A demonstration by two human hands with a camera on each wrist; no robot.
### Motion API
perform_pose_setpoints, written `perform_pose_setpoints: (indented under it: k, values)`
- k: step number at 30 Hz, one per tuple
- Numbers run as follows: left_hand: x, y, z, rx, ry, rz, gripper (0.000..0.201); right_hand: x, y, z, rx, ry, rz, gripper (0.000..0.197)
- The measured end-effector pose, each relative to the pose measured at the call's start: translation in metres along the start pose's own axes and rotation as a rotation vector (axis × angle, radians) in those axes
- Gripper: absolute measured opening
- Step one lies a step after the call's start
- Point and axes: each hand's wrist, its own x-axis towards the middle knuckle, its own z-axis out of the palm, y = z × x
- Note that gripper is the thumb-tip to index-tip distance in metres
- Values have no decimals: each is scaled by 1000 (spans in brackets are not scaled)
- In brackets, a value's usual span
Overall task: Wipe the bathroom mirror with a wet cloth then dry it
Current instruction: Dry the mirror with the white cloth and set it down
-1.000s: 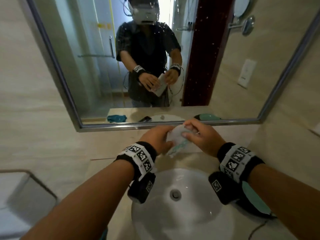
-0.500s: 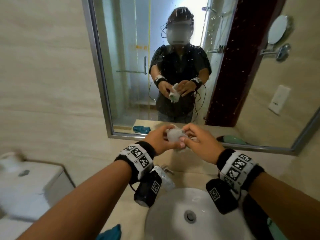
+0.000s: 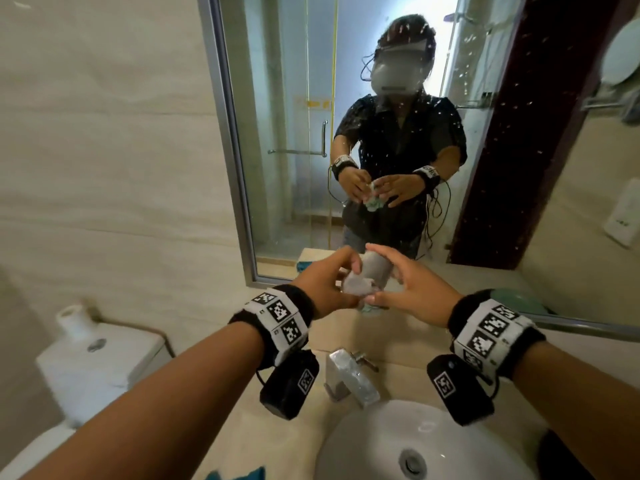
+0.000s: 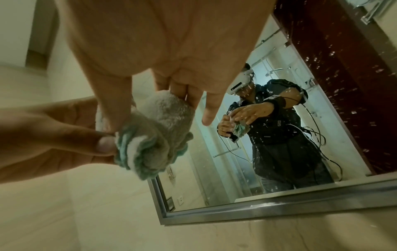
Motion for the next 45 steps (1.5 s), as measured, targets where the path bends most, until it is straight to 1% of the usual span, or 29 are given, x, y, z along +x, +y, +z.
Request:
perform_pose_setpoints:
  k: [2, 3, 7, 10, 12, 15, 16, 19, 21, 23, 26, 29, 33, 35, 39, 42, 45]
  values:
    - [4, -4, -13, 36, 14, 14, 45, 10, -5, 6, 113, 39, 27, 70]
    - [5, -6, -20, 54, 24, 21, 44, 15, -8, 8, 122, 72, 27, 63]
    - [12, -10, -51, 69, 56, 65, 42, 40, -30, 21, -66, 203, -32, 35]
    - [19, -14, -83, 61, 81, 92, 44, 63, -59, 30, -107, 297, -107, 25]
    - [25, -18, -107, 57, 84, 120, 46, 80, -72, 32, -121, 323, -120, 28]
    - [35, -21, -139, 100, 24, 166, 46, 97, -90, 34, -41, 258, -53, 37]
    - [40, -21, -149, 117, -1, 180, 46, 101, -95, 36, -54, 260, -36, 40]
    - [54, -18, -171, 109, -42, 203, 44, 112, -114, 36, -208, 407, -30, 41]
    - [59, -9, -182, 153, -35, 240, 44, 120, -129, 30, -276, 467, -58, 41]
    - [63, 4, -193, 287, 24, 309, 47, 128, -141, 18, -356, 511, -90, 41]
    - [71, 25, -218, 559, 220, 368, 59, 143, -160, -10, -560, 560, -164, 42]
    - [85, 44, -247, 747, 396, 356, 73, 159, -182, -43, -733, 624, -257, 42]
    - [104, 73, -276, 910, 539, 303, 87, 177, -216, -84, -912, 716, -294, 46]
    - [115, 85, -285, 962, 573, 290, 93, 188, -230, -100, -992, 713, -316, 50]
    - [135, 101, -297, 1043, 600, 251, 106, 216, -239, -122, -1137, 652, -262, 59]
    - [148, 110, -305, 1080, 589, 211, 115, 235, -231, -131, -1178, 621, -222, 52]
    - [162, 121, -317, 1090, 603, 190, 121, 246, -219, -132, -1141, 637, -235, 47]
